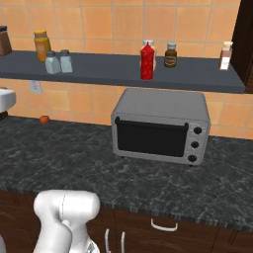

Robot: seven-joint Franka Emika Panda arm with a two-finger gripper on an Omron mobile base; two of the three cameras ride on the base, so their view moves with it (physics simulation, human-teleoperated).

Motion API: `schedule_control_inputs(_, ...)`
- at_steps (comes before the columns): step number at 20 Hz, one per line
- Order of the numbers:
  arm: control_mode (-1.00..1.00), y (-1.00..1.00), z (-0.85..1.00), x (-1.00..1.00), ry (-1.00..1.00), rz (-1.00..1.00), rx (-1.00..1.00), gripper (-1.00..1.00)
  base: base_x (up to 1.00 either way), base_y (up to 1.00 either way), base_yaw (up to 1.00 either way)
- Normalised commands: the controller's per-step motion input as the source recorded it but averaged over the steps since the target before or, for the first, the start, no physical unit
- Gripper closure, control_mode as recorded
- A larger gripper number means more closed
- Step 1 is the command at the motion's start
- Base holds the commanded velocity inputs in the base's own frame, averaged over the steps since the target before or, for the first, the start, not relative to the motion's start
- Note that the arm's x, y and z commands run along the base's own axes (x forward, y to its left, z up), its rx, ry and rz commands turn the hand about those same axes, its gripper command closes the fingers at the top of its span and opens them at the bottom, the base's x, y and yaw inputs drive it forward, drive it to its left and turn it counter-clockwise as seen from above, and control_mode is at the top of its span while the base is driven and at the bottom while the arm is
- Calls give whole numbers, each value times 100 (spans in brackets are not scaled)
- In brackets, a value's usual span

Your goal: Put the shaker and condiment bottle from the counter next to their counterparts in the cabinet.

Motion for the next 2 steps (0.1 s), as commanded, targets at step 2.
schedule_control_inputs(2, -100, 0, 62, -100, 0, 13, 7, -100, 0, 0, 0)
